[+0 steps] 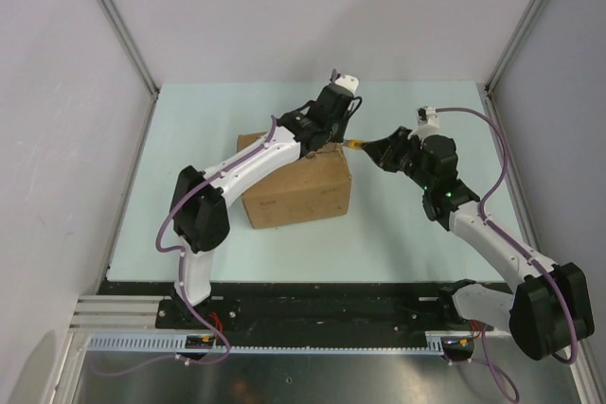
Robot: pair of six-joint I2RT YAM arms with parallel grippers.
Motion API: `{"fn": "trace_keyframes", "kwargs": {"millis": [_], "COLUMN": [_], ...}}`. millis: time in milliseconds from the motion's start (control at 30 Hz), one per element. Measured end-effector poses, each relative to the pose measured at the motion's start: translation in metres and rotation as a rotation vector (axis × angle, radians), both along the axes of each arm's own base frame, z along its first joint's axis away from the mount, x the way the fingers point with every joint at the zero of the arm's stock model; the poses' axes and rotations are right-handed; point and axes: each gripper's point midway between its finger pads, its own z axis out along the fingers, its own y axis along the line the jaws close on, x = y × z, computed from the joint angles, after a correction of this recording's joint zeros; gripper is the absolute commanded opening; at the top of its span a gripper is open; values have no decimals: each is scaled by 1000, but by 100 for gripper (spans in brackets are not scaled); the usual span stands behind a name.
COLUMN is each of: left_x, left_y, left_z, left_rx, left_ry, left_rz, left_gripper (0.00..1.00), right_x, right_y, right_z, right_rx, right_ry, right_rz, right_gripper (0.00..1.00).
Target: Unpack the express box
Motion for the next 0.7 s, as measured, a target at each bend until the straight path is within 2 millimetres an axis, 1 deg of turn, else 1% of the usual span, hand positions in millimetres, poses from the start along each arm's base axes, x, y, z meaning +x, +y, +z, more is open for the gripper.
{"fn": "trace_keyframes", "kwargs": {"millis": [67,500,700], "left_x": [1,2,2], "left_y": [0,0,0], "left_z": [0,-1,0], "left_rx": [-8,-38,-45], "left_ry": [5,21,24], "left_rz": [-1,3,8], "left_gripper": [37,37,36], "right_x": [2,6,10], "right_y": [1,-1,0], "right_z": [-4,-2,-7], "right_rx": [-2,3,0], "right_ry": [7,-4,1], "right_rz": [-2,-18,-24], "right_gripper": [0,0,0]}}
